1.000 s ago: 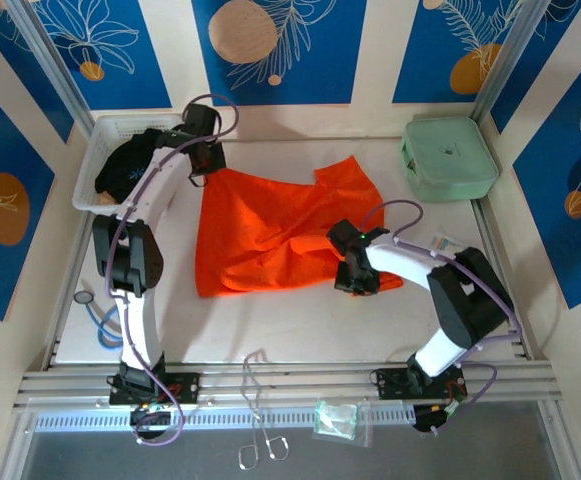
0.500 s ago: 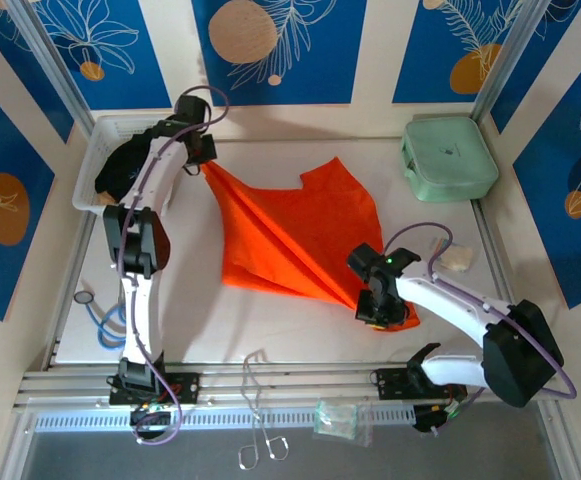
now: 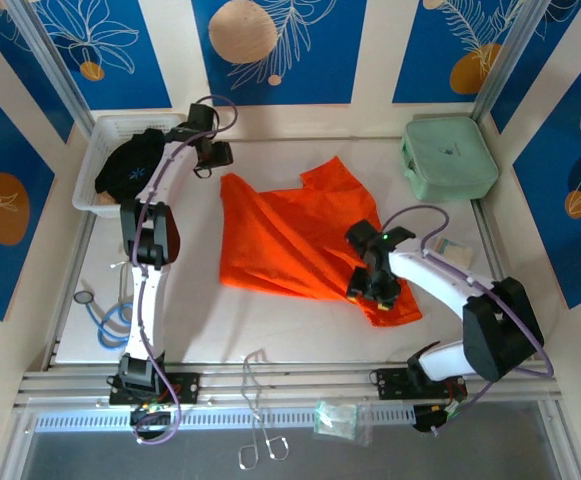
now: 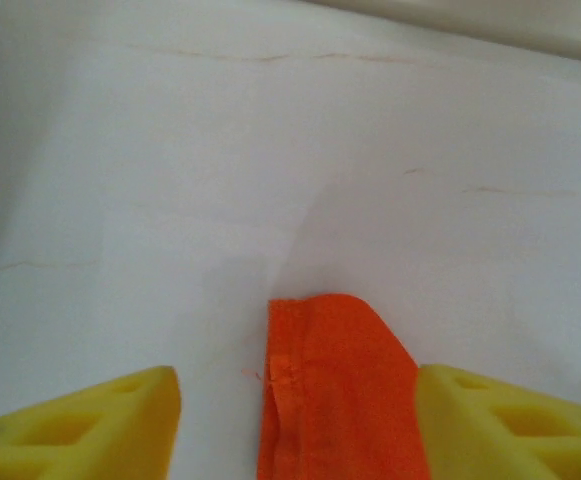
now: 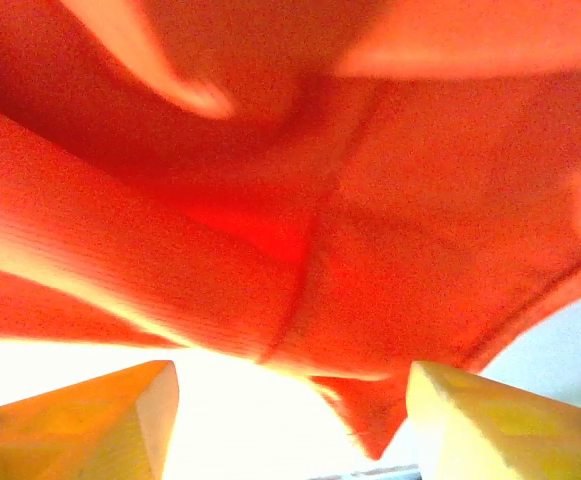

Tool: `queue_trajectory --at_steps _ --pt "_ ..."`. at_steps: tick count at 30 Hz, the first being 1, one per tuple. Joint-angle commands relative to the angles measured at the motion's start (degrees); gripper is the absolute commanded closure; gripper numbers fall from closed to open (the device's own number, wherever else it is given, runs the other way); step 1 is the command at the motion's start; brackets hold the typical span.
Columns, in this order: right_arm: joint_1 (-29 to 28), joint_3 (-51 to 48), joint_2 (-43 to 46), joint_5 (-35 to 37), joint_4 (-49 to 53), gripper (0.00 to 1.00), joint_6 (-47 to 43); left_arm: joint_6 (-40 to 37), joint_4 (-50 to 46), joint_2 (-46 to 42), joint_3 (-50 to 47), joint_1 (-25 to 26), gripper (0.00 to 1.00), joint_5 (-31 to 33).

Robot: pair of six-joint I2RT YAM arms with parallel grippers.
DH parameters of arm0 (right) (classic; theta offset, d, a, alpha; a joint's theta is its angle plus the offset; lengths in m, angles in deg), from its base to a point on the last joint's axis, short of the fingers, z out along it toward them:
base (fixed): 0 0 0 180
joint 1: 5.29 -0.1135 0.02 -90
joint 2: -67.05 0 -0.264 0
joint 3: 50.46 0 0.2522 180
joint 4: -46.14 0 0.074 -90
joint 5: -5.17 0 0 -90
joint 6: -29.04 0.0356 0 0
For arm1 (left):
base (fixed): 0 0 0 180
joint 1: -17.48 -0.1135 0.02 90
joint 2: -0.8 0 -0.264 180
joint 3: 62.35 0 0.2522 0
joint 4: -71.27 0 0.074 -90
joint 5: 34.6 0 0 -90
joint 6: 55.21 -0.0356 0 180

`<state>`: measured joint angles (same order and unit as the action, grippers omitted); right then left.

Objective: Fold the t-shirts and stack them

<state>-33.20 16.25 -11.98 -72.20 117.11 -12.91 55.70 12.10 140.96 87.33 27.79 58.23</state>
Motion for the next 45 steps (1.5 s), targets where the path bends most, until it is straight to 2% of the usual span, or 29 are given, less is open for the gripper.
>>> queue_trajectory --at_steps 1,3,6,11,15,17,20,25,31,36,39,40,42,45 --pt "5.99 6.25 3.47 -4.15 0.93 0.33 -6.38 -1.01 -0.46 -6.48 1.45 -0.13 0.22 -1.82" --pt "11.13 9.75 2.89 -7.51 -0.86 0.35 -9.91 -1.39 -2.29 -10.88 -0.59 0.2 0.16 -1.17" --pt "17.79 16.21 -2.57 -11.57 -3.6 0.46 -14.69 -0.5 -5.96 -19.2 -8.16 1.03 0.15 1.13" --pt "21.5 30.25 -18.95 -11.91 -5.52 0.62 -20.1 2.33 -5.26 -36.21 -35.0 3.8 0.18 4.1" --pt "21.66 41.64 -31.92 -8.48 -4.52 0.61 -22.06 5.56 -1.69 -45.85 -55.38 6.39 0.21 2.41" --pt "21.66 46.61 -37.94 -5.74 -3.8 0.51 -22.63 7.24 -0.17 -48.66 -63.22 7.8 0.22 0.87" --pt "21.68 51.88 -44.05 -1.8 -3.3 0.46 -23.22 9.33 3.42 -51.55 -71.61 10.87 0.21 0.56" --pt "21.82 57.96 -50.88 -1.12 -2.12 0.5 -23.78 12.47 6.73 -53.73 -78.7 15.11 0.19 2.31" --pt "22.1 59.77 -55.42 -0.14 -1.9 0.48 -24.18 14.67 9.79 -53.55 -82.67 16.09 0.19 1.27" --pt "22.67 60.23 -57.7 -0.58 -2.02 0.6 -24.19 15.8 12.79 -51.31 -83.01 17.56 0.23 -1.54" --pt "22.88 61.09 -58.67 -0.91 -1.8 0.72 -24.15 16.71 14.65 -49.07 -82.66 18.94 0.32 -2.63" --pt "22.97 61.79 -59.13 -0.93 -1.47 0.78 -24.19 16.98 15.13 -48.29 -82.49 19.43 0.38 -2.72" --pt "23.11 63.26 -60.03 -0.88 -0.91 0.87 -24.23 17.2 15.77 -47.28 -82.35 19.92 0.59 -2.66" --pt "23.48 67.02 -61.56 -0.56 1.14 0.99 -24.81 17.19 14.72 -48.42 -82.22 20.06 0.99 -1.21"
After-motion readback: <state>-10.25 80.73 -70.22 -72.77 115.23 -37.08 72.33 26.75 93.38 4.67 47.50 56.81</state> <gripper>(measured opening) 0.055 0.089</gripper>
